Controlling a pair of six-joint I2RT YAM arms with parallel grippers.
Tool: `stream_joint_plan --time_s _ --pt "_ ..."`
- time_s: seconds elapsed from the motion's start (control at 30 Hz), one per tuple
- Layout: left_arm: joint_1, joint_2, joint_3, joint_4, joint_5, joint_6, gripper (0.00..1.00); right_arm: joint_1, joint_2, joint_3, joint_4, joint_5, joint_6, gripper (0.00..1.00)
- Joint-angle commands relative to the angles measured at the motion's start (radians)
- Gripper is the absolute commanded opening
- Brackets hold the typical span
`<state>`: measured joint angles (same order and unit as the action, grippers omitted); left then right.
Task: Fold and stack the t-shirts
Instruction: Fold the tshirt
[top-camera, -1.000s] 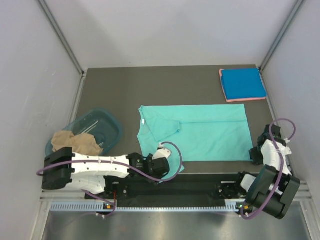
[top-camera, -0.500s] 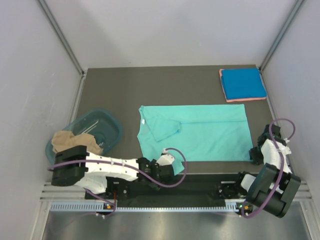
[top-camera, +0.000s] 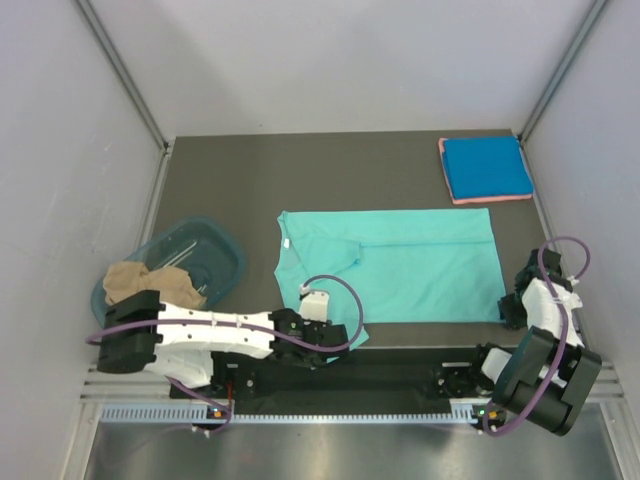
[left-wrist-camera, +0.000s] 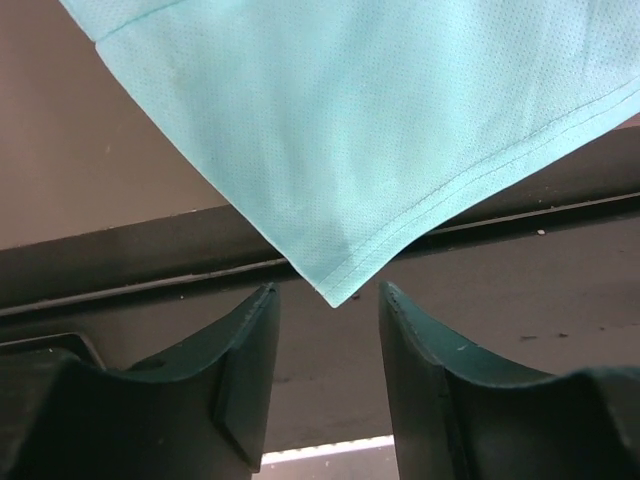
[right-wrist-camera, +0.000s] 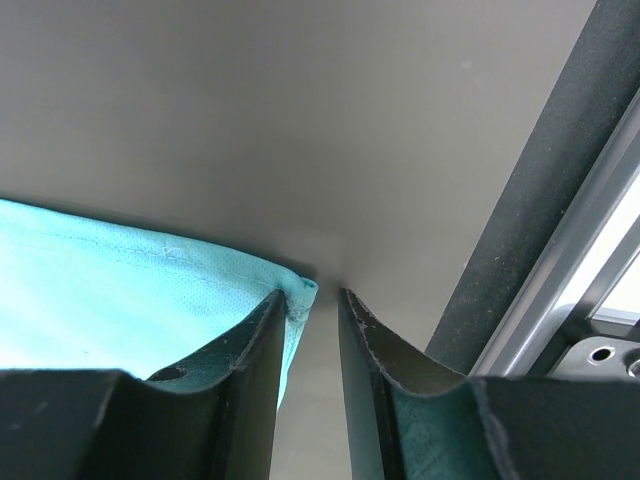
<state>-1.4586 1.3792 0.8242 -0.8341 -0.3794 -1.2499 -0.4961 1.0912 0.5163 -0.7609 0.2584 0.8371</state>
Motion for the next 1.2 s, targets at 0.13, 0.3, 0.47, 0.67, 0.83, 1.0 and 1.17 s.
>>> stream_joint_plan --time_s 0.13,0.3,0.47,0.67,0.83,1.0,1.17 --pt "-0.002 -0.066 -0.068 0.070 0.031 -0.077 0.47 -0.007 -0.014 -0.021 0.043 0.002 -0.009 0.29" --pt "-0.003 -0.039 -0.082 0.038 0.036 -0.180 0.47 -0.007 -0.019 -0.022 0.043 -0.002 -0.015 0.29" --pt "-0.002 -0.016 -0.102 0.073 0.033 -0.220 0.45 -0.007 -0.028 -0.024 0.046 -0.005 -0.018 0.29" --pt "-0.002 -0.011 -0.086 0.029 -0.013 -0.229 0.42 -0.007 -0.031 -0.024 0.044 -0.005 -0.021 0.29" --pt "0.000 -0.005 -0.085 0.046 -0.029 -0.217 0.39 -0.007 -0.034 -0.027 0.046 -0.007 -0.023 0.29" --pt "-0.002 0.041 -0.068 0.069 -0.009 -0.197 0.36 -0.007 -0.030 -0.027 0.049 -0.005 -0.024 0.29" --pt "0.000 0.081 -0.060 0.073 -0.006 -0.192 0.34 -0.007 -0.027 -0.024 0.048 -0.002 -0.024 0.29"
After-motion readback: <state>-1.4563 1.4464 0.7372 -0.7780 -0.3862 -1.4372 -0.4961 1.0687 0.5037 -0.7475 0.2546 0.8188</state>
